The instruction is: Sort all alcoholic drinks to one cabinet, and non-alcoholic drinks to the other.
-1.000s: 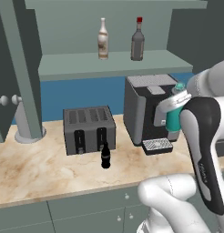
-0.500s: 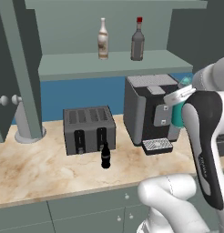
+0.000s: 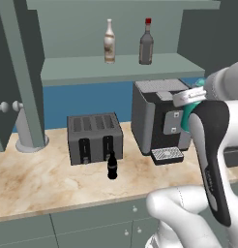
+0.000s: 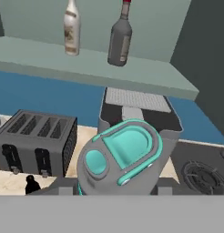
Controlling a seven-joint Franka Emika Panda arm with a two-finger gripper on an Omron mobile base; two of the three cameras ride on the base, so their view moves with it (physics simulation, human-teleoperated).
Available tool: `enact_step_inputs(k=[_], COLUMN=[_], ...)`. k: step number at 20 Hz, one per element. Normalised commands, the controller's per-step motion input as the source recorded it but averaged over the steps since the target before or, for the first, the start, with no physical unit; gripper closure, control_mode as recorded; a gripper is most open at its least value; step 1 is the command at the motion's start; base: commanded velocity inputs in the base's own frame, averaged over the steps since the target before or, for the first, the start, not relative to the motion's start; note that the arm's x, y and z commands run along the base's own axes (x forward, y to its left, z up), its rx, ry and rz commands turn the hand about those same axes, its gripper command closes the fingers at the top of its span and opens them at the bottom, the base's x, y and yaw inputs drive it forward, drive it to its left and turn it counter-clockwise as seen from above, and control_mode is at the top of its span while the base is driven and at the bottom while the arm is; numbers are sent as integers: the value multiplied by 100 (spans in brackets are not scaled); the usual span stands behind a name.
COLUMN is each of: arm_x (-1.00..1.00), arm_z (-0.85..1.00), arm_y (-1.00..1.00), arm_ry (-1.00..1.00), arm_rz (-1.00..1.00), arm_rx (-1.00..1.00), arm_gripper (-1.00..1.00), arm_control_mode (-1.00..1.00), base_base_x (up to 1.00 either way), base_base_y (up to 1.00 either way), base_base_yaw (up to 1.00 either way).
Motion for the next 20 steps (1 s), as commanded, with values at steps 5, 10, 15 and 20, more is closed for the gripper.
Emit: enact_step_inputs(k=[5,10,15,20], arm_x=[0,0,0,0], arm_z=[8,16,11,0], arm_y=[-4,-12,-12,-4], arm_ry=[-2,0,0,0], arm_rz=[-12,-6,0,0], arm_rx=[12,8,1,0], arm_gripper=[100,100,100,100], arm_control_mode=[-100,-100,-100,-100], base_base_x=[0,0,0,0], base_base_y=[0,0,0,0], base_base_yaw=[0,0,0,0])
